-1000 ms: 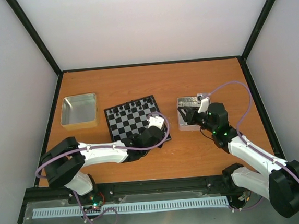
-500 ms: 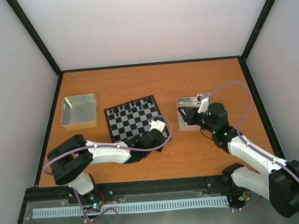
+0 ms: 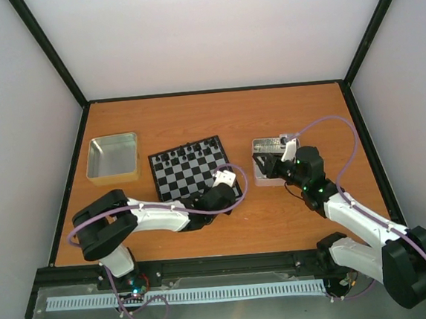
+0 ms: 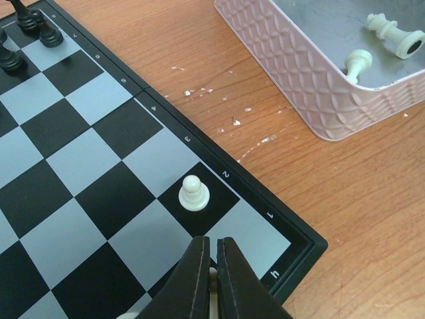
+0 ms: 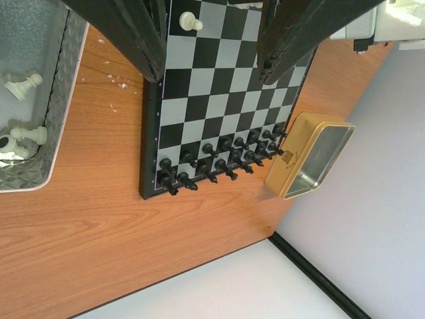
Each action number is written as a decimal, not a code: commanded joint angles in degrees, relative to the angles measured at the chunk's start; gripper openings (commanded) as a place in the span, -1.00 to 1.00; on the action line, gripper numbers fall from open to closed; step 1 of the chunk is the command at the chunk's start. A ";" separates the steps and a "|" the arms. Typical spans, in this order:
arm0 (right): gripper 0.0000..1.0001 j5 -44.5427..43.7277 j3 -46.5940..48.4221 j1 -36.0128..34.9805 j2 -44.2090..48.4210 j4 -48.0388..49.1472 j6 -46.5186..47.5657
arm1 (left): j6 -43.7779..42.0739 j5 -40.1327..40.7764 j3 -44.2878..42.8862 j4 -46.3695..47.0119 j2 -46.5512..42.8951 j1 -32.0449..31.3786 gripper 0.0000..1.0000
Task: Set up the chess pieces on the board
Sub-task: Place the chess piece on the chessboard.
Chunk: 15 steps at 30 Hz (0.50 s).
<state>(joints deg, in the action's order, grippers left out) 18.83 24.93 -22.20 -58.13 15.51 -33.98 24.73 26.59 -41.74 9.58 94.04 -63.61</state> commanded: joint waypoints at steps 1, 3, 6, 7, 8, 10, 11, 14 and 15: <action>-0.21 0.31 0.05 0.31 -0.39 1.02 -0.38 | 0.73 1.04 -2.30 0.35 1.14 0.20 -0.99; -0.21 0.41 -0.01 0.32 -0.48 1.13 -0.38 | 0.84 0.91 -2.58 0.39 1.20 0.20 -0.98; -0.21 0.65 0.03 0.31 -0.65 1.40 -0.44 | 1.36 1.13 -2.60 0.14 1.45 0.33 -0.93; -0.21 0.80 -0.01 0.31 -0.73 1.46 -0.52 | 1.37 1.26 -2.52 -0.02 1.49 0.31 -0.89; -0.21 0.92 0.07 0.31 -0.80 1.52 -0.55 | 1.44 1.34 -2.49 -0.30 1.45 0.33 -0.86; -0.21 1.03 0.09 0.31 -1.00 1.70 -0.56 | 1.69 1.66 -2.48 -0.88 1.02 0.29 -0.79; -0.21 1.03 0.11 0.31 -1.13 1.82 -0.56 | 1.80 1.82 -2.32 -1.03 0.65 0.33 -0.76; -0.21 1.25 0.04 0.31 -1.07 2.24 -0.84 | 1.83 2.12 -2.02 -1.36 -0.34 0.33 -0.68; -0.21 1.29 0.01 0.34 -1.10 2.30 -0.86 | 1.81 2.30 -1.99 -1.47 -0.49 0.33 -0.65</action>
<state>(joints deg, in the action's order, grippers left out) 19.94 24.93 -22.20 -59.02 16.03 -34.30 25.39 27.18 -42.52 8.88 94.65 -63.40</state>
